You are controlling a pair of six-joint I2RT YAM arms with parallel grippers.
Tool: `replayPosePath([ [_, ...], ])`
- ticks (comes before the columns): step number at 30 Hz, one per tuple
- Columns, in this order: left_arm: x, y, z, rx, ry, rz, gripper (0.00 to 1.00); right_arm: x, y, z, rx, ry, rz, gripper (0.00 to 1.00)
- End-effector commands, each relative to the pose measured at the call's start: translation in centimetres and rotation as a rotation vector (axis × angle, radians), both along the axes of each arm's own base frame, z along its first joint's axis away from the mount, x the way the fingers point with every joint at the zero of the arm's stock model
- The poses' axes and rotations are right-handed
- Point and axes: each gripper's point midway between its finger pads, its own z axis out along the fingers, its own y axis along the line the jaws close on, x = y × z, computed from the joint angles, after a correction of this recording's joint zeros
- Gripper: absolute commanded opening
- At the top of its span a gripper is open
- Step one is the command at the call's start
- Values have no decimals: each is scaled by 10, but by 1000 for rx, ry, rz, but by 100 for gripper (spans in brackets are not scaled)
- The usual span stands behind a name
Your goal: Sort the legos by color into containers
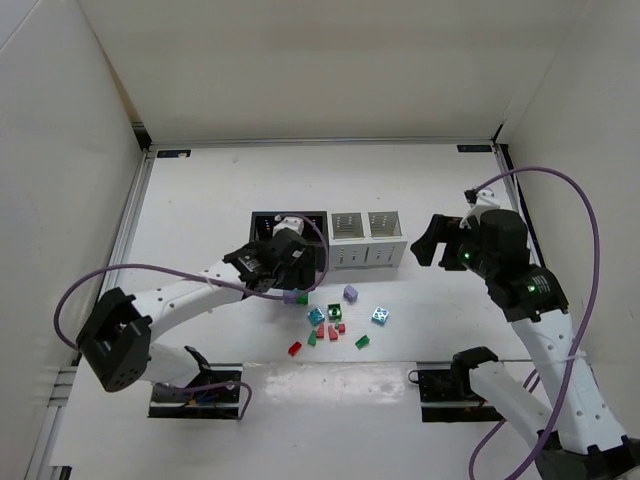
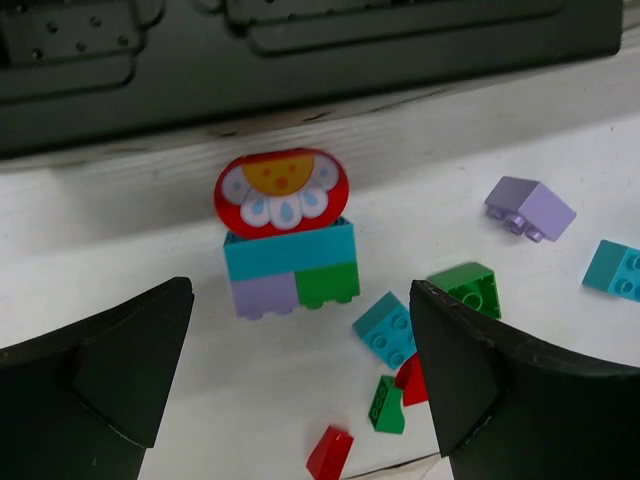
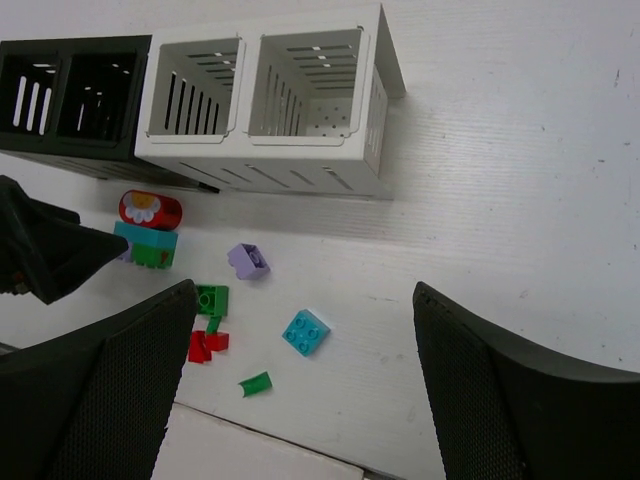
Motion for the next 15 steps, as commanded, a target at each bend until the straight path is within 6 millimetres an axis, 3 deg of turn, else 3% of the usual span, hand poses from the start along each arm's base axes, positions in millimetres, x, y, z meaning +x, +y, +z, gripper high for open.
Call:
replayPosePath([
  [1,14,-21,17,-45,-49,-35,100,-4,-4,1,32,3,-8,90],
  [4,13,-20,1,-3,-43,-36,100,-5,-8,-2,49,9,-16,90],
  [10,16,1,-22,123,-4,70,100,-2,-12,1,91,-9,-23,90],
  [15,19,-8,-29,105,-11,69,100,-2,-10,-2,92,-1,-12,90],
])
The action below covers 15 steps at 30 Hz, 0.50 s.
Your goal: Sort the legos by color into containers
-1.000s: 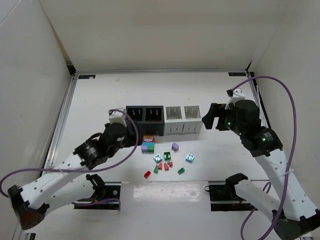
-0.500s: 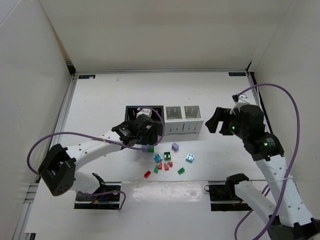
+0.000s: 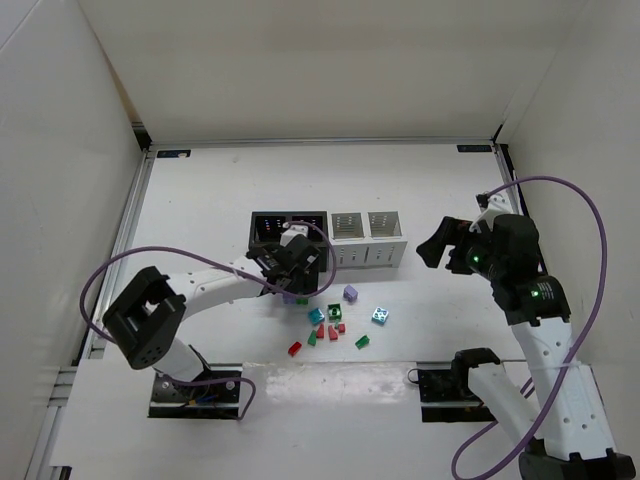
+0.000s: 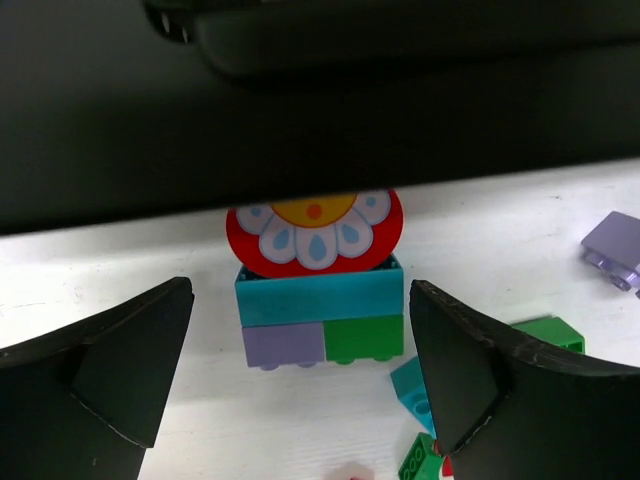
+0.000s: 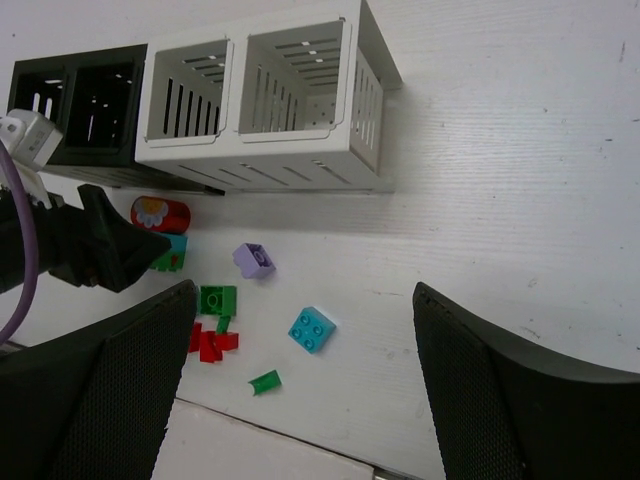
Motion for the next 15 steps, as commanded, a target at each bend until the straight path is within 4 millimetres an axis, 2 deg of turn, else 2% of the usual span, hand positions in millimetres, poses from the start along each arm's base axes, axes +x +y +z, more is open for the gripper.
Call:
replayPosePath([
  [1,13,-11,11,-38,-55,33,100,1,5,3,19,-19,27,90],
  [9,8,-24,-1,-26,-57,40,98,1,4,6,25,-20,21,90],
  [12,6,-25,-6,-11,-53,54,90,1,5,7,25,-24,24,90],
  [15,5,-27,-2,-11,-69,62,78,1,5,7,23,-25,27,90],
])
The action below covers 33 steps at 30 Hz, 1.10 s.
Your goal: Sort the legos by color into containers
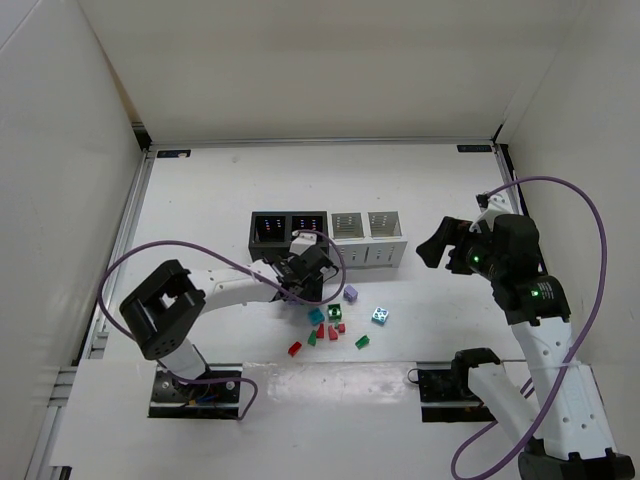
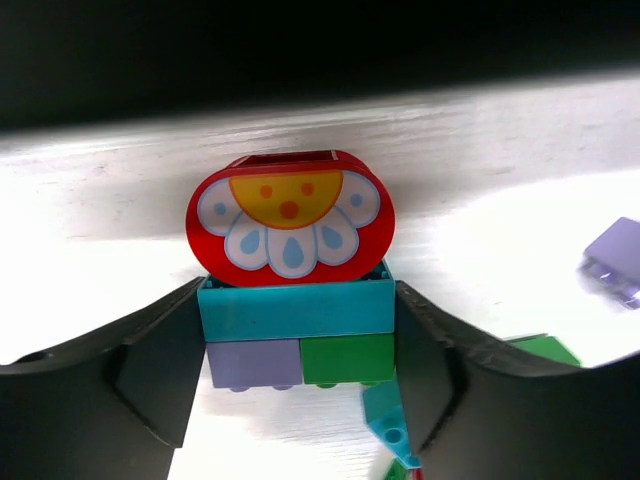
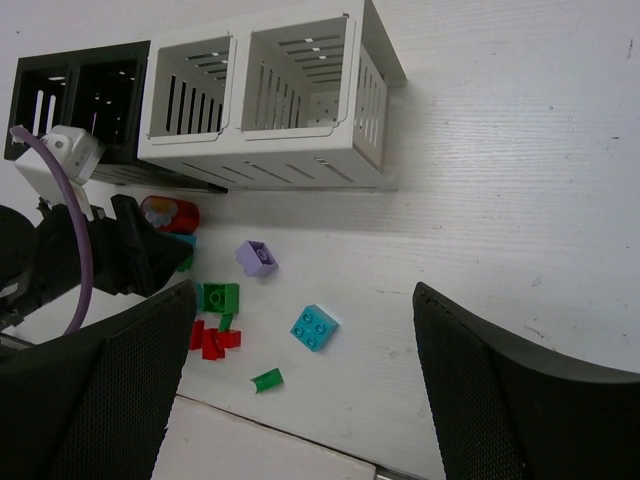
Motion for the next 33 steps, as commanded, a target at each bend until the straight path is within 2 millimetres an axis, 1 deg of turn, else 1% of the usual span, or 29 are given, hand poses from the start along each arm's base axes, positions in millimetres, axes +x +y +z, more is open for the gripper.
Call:
replayPosePath([
  [1,12,-12,23,-48,-80,39,75,2,5,9,12,-34,21,90],
  [3,13,-13,29,-58,-98,39,70,1,5,9,12,-34,23,90],
  [4,11,-12,29,-54,-98,37,67,1,5,9,12,-34,24,90],
  [5,10,-10,29,-46,-96,37,60,0,5,9,14,-30,22,90],
  [6,11,-10,31,-51,-99,34,57,0,5,8,11,-28,24,90],
  [7,7,-11,33,-47,-95,23,55,-1,5,9,12,-31,26,90],
  [9,5,-12,44,-46,-113,-1,55,-2,6,11,16,-37,27,90],
  [10,-1,-17,49,-39,-125,-37,55,-1,7,10,15,-35,35,90],
  [12,-10,-25,70,-46,-164,-134,55,-4,10,12,16,-42,57,90],
  [13,-14,-29,76,-54,-171,-174,55,-7,13,12,20,-37,77,90],
  [14,-25,-38,92,-67,-208,-264,55,-8,14,13,20,-37,88,90],
  [15,-29,-40,109,-98,-242,-301,55,-13,22,15,49,-35,134,90],
  [16,-37,-43,126,-112,-272,-419,55,-15,25,19,51,-40,165,90],
  [17,-43,-47,140,-142,-314,-489,53,-23,37,24,97,-34,246,90],
  [18,-55,-53,155,-232,-315,-534,53,-26,42,28,115,-37,280,90],
  [19,-57,-55,164,-236,-356,-612,56,-27,47,31,120,-55,321,90],
  [20,-71,-58,161,-276,-329,-685,56,-29,50,33,133,-56,345,90],
  [21,-74,-62,169,-311,-353,-715,56,-35,61,34,166,-38,416,90],
  [22,-78,-58,187,-342,-415,-766,56,-42,70,39,197,-38,481,90],
  [23,-86,-60,194,-377,-416,-804,56,-47,76,41,227,-17,523,90],
  [24,-88,-56,200,-383,-437,-819,56,-50,82,43,245,-6,555,90],
  [25,-90,-55,202,-382,-436,-832,56,-58,91,45,273,12,618,90],
  [27,-94,-53,205,-359,-415,-872,55,-63,105,54,295,18,676,90],
  [28,-94,-53,206,-350,-413,-879,53,-72,117,56,295,28,737,90],
  [29,-94,-53,198,-323,-389,-893,53,-74,122,59,293,19,757,90],
  [30,-95,-55,201,-326,-388,-900,52,-73,127,68,305,-11,762,90],
  [31,-95,-56,204,-329,-387,-908,52,-79,137,69,299,-8,794,90],
  [32,-95,-59,202,-320,-388,-920,52,-76,142,71,304,-10,782,90],
  [33,-96,-61,202,-323,-390,-931,52,-76,145,79,312,-24,787,90],
])
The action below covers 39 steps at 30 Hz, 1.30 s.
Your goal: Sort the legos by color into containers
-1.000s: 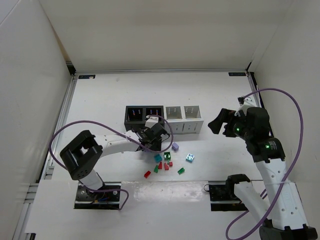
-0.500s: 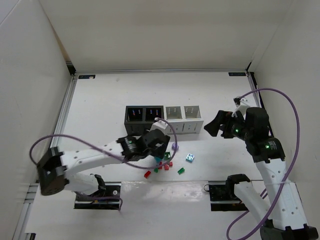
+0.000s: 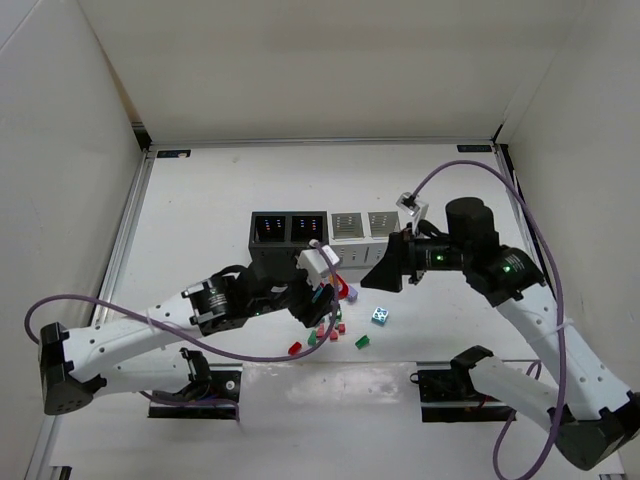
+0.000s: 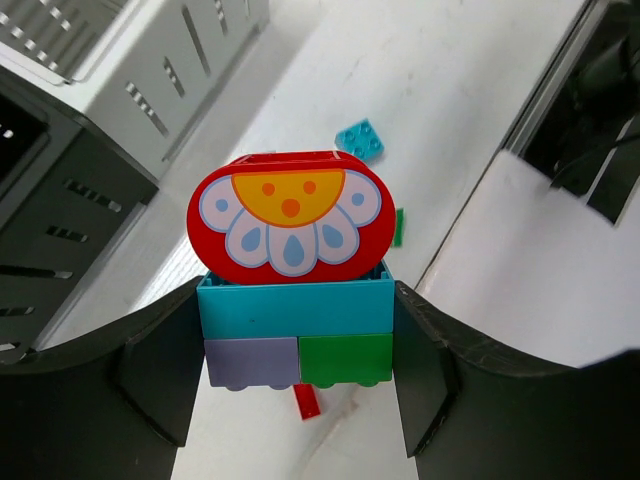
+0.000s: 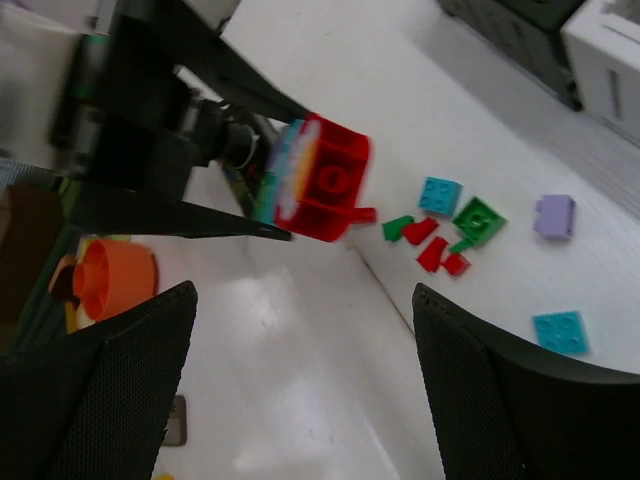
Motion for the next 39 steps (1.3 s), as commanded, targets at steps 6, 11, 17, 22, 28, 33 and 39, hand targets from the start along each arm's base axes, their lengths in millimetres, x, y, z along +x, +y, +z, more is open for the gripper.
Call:
replayPosePath([
  [6,-5,-10,29,-52,-84,-82,50,6,29,21,14,45,46,90],
  [11,-12,-15,30,-33,-103,-116,49,9,42,8,-27,93,90,90],
  [17,-12,-16,36,-39,-129,-112,49,11,55,1,-45,130,112,85],
  [22,-8,-13,37,-33,-147,-92,48,3,60,-2,-43,144,163,81],
  [28,-4,-16,40,-50,-163,-76,47,-5,61,-4,-42,165,205,77],
  [33,-1,-18,42,-66,-176,-65,46,-6,62,-4,-31,176,234,61],
  [39,0,-18,41,-56,-199,-81,46,-5,61,1,3,191,259,19],
])
